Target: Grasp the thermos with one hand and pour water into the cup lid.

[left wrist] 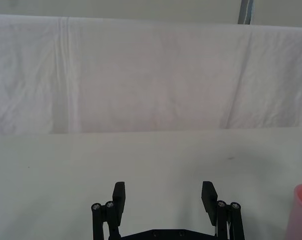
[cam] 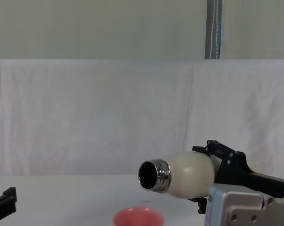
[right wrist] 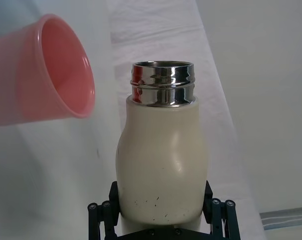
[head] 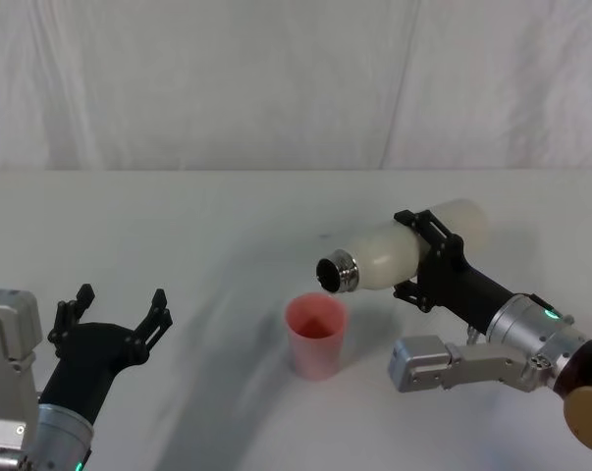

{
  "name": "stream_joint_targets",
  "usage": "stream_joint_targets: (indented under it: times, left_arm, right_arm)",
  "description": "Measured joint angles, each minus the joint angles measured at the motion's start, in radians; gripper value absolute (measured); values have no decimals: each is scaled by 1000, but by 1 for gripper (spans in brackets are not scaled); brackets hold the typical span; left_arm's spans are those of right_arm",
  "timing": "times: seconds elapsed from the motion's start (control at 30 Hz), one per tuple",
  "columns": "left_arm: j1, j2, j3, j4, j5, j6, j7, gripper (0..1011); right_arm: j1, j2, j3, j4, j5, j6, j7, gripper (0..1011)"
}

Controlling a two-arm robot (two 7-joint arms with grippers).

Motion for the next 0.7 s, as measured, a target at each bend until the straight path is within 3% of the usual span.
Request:
stream_joint_targets:
  times: [0.7]
  left_arm:
    - [0, 0, 0, 0, 0, 0, 0, 1001]
  right_arm:
    - [35, 10, -23, 24, -48, 6, -35, 950]
